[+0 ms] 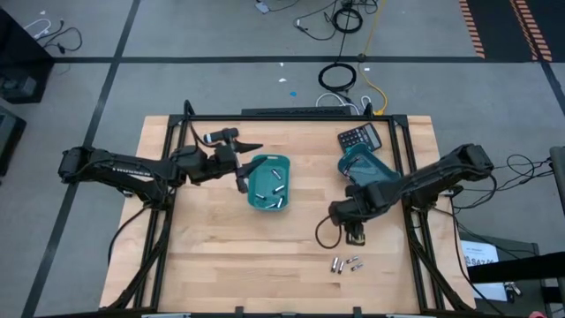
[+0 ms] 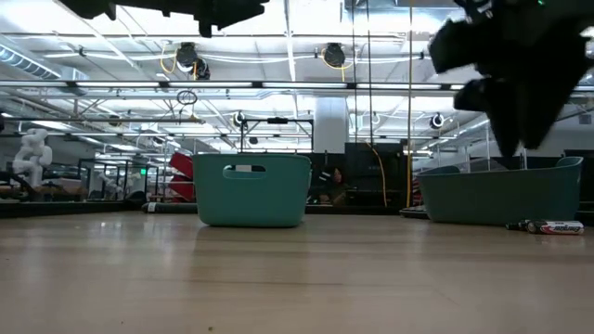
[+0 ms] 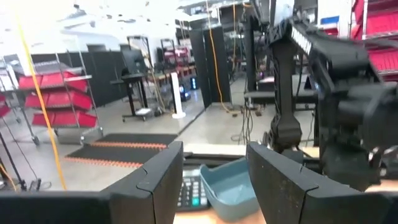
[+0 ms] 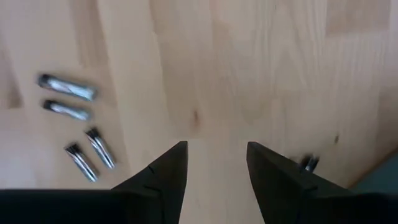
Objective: Sort batteries
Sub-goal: Put the silver battery into the green bin
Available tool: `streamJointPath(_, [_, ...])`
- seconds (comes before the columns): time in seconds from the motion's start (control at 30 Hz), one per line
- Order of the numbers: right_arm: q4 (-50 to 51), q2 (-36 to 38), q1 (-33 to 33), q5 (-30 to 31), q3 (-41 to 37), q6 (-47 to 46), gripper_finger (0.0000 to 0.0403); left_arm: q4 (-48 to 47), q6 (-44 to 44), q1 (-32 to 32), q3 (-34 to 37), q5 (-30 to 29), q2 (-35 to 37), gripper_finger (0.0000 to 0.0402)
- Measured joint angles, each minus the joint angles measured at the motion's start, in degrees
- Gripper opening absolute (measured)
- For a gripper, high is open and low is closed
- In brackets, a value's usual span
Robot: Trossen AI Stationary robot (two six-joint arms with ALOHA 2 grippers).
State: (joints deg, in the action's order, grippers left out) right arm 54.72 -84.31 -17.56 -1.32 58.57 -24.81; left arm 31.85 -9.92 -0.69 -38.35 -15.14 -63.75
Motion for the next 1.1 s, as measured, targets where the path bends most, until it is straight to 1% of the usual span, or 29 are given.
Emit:
streamJointPath(0.17, [0.7,0.0,-0.2,-0.3,-5.3,-2.9,0.0135,1.4,-2.7,0.0,0.0,0.0,0.0,0.0186])
streamJointPath(0.27, [0.6,0.0,-0.1,-0.4,-6.9,-3.0,0.0127,2.0,-2.9,0.0,0.0,0.0,0.0,0.0186])
streamJointPath(0.47, [0.1,-0.3,0.7,-0.5,-6.7,-0.7,0.0126,2.1,-2.9,0.0,0.0,0.1,0.0,0.0186])
streamJointPath(0.67, [-0.7,-5.1,0.7,-0.3,-6.6,2.4,0.0125,1.3,-2.4,0.1,0.0,0.1,0.0,0.0186])
streamJointPath(0.97, [0.0,-7.0,1.3,3.0,-6.6,5.9,0.0125,0.0,-0.9,0.1,0.0,0.1,0.0,0.0186])
streamJointPath(1.1, [0.2,-7.7,3.2,2.8,-6.6,8.2,0.0125,-0.4,-0.8,0.1,0.0,0.1,0.0,0.0186])
